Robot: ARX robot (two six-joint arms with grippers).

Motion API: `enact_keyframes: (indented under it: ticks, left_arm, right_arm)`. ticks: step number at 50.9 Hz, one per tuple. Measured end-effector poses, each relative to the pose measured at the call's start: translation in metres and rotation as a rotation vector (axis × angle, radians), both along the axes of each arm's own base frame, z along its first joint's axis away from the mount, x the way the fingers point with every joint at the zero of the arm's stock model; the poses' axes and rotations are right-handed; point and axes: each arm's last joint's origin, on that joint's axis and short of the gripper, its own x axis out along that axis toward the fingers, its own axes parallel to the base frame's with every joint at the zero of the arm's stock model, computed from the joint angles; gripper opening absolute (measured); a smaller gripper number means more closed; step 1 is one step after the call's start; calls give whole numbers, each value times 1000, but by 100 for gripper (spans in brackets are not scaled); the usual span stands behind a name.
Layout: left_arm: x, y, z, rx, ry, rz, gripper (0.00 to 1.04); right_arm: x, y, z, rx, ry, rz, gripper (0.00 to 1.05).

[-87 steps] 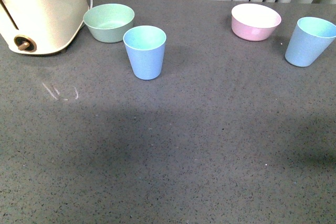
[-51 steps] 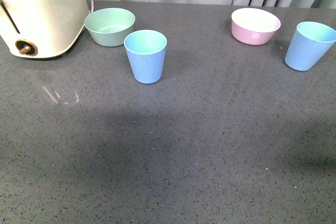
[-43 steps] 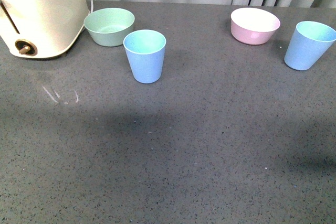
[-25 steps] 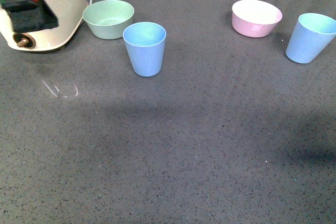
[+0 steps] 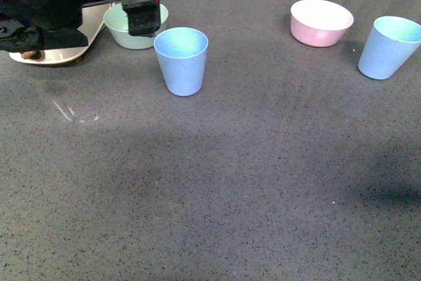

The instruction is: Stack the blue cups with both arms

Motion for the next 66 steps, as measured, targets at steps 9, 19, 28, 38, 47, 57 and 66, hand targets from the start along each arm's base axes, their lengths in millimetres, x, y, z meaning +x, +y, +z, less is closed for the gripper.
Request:
enact_keyframes:
  ticks: [9,19,28,38,47,57,66]
  left_arm:
    - [15,-17,-5,-1,25,8,96]
    - [27,-31,-14,9,53,32,96]
    - [39,-36,-26,29,94,80,96]
    - [52,-40,-31,30,110,120,96]
    - [61,-44,-35,42,133,152,96]
    - [68,-50,-43,74,174,178,78]
    - [68,-59,-44,59,195,178,54]
  right_arm:
    - [0,0,0,0,0,0,96]
    - [0,0,0,0,0,0,96]
    - [0,0,0,0,0,0,96]
    - [0,0,0,0,0,0,96]
    - [0,0,0,0,0,0,96]
    - [0,0,0,0,0,0,96]
    - [0,0,0,0,0,0,96]
